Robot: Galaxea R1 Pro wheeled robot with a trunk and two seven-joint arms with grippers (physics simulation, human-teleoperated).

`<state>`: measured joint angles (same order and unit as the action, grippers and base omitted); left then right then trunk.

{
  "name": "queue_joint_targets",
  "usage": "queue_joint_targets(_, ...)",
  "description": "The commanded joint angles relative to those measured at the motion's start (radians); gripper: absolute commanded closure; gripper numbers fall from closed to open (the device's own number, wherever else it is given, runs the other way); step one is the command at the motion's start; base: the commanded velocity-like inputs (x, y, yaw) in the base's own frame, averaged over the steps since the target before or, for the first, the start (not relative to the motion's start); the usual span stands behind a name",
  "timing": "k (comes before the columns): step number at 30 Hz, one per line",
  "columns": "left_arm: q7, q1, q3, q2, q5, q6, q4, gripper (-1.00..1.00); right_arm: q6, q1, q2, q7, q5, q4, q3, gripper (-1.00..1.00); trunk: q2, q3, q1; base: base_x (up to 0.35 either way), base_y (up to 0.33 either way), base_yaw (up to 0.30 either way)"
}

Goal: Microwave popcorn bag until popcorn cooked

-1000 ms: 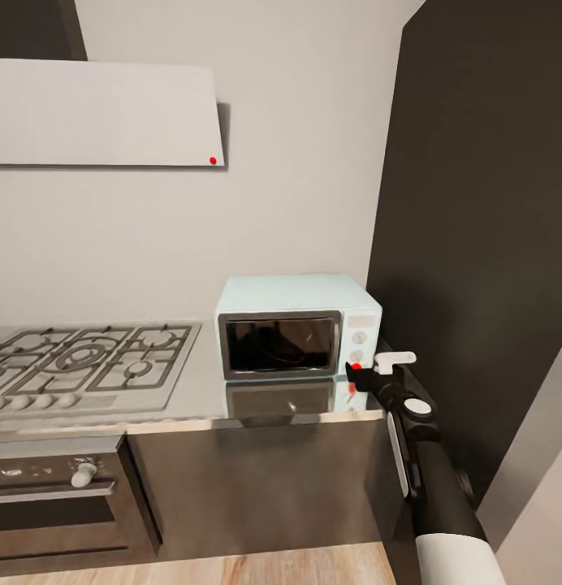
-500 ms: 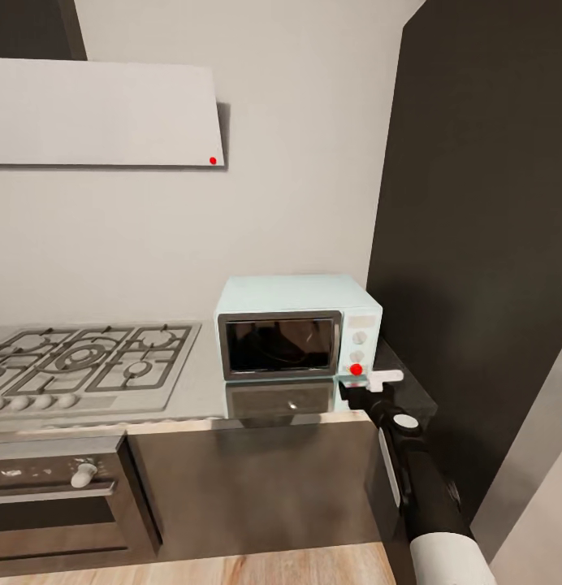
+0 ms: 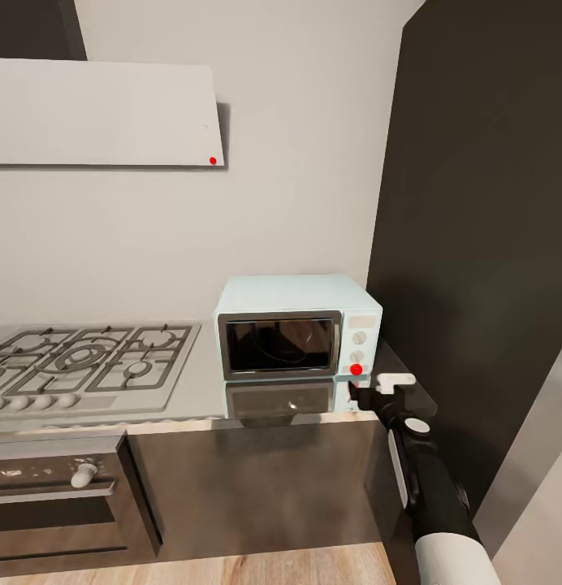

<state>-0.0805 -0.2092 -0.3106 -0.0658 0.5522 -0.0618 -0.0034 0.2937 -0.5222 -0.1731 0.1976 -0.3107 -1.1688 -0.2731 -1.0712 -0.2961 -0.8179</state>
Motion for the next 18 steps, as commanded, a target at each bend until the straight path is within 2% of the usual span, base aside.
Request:
queue_joint_targets(1, -0.004, -0.001, -0.008, 0.000, 0.011, -0.004, 0.002, -1.00, 0.004, -0.001, -0.001, 0.010, -0.011, -0.002, -0.004, -1.00, -0.001, -0.001, 0.000, 0.000, 0.000, 0.000)
queue_joint_targets(12, -0.004, -0.001, -0.008, -0.002, 0.009, -0.004, 0.002, -1.00, 0.005, -0.001, -0.001, 0.029, -0.013, -0.002, 0.000, -1.00, -0.001, -0.001, 0.000, 0.000, 0.000, 0.000)
queue_joint_targets(18, -0.004, -0.001, -0.008, -0.002, 0.010, -0.004, 0.002, -1.00, 0.005, -0.001, 0.009, 0.084, -0.010, -0.001, 0.004, -1.00, -0.001, -0.001, 0.000, 0.000, 0.000, 0.000)
